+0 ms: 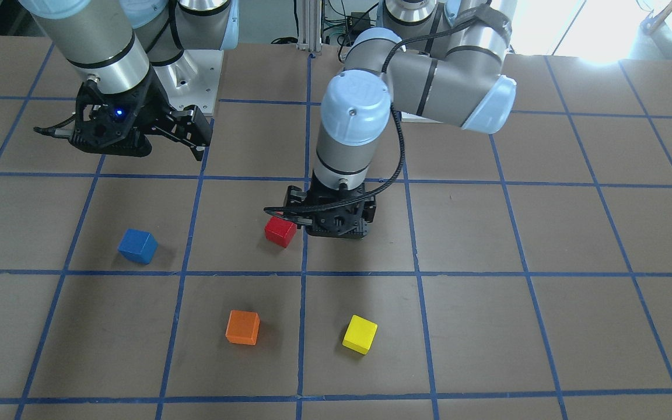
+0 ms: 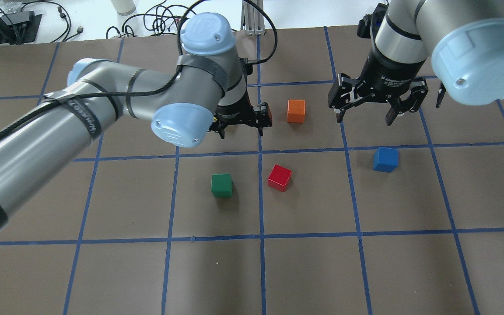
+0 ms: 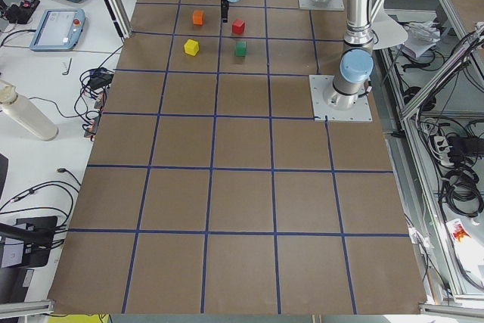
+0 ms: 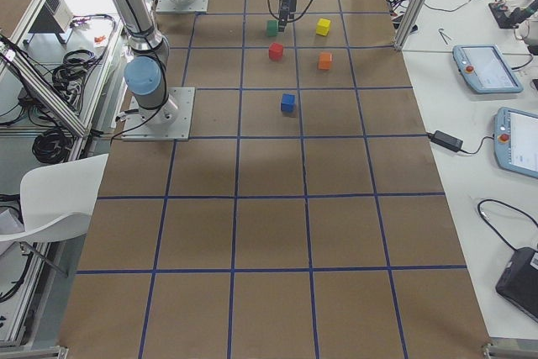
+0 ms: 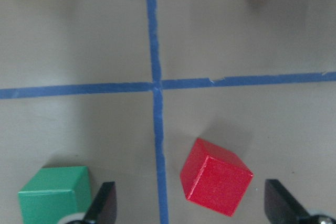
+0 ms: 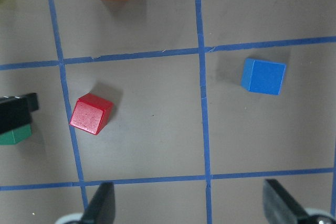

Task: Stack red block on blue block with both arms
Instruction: 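Raise the left gripper back toward rest while the right gripper moves toward the red cube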

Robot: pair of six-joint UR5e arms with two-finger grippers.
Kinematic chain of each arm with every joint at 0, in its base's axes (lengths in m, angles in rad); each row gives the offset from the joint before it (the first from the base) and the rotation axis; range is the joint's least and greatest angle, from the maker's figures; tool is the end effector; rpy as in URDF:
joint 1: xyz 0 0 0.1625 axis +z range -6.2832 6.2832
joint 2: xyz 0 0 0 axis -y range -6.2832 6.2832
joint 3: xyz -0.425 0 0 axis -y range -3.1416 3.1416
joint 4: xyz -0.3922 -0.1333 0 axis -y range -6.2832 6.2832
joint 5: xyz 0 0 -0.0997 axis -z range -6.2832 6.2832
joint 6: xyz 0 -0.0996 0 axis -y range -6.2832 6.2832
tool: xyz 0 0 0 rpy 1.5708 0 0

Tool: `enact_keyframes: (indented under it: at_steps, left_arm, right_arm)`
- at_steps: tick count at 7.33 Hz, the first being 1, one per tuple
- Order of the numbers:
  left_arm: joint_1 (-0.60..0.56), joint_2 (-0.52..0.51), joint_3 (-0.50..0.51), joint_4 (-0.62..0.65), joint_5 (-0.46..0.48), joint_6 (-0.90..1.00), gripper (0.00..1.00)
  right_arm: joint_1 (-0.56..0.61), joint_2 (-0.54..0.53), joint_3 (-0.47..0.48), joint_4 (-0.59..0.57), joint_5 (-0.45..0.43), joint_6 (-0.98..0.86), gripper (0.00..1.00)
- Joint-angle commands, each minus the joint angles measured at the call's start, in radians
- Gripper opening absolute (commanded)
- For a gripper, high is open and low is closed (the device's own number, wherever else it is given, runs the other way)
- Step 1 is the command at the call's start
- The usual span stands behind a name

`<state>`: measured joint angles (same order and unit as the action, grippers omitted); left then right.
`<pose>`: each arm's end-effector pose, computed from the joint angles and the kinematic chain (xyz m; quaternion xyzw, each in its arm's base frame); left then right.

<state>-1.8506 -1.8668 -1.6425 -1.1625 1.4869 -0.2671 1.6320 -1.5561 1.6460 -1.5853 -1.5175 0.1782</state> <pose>-0.3001 -0.5314 0.3329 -0.0072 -0.9989 0.0082 0.0458 0.1682 -0.4794 0.4456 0.0594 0.9972 0.0406 0.0219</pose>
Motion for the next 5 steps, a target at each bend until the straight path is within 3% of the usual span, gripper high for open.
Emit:
enact_keyframes:
  at_steps: [1, 3, 4, 5]
  left_arm:
    - [0.14, 0.108, 0.003, -0.101, 0.057, 0.118, 1.0]
    - [0.239, 0.19, 0.023, -0.222, 0.07, 0.213, 1.0]
    - [0.275, 0.227, 0.02, -0.236, 0.07, 0.318, 1.0]
    - [0.295, 0.247, 0.015, -0.238, 0.067, 0.354, 1.0]
  right_arm:
    - [0.041, 0.002, 0.064, -0.025, 0.0, 0.101, 1.0]
    - [0.093, 0.005, 0.203, -0.187, -0.001, 0.227, 1.0]
    - [0.115, 0.022, 0.266, -0.317, 0.002, 0.288, 1.0]
    - [0.155, 0.056, 0.291, -0.37, 0.0, 0.352, 1.0]
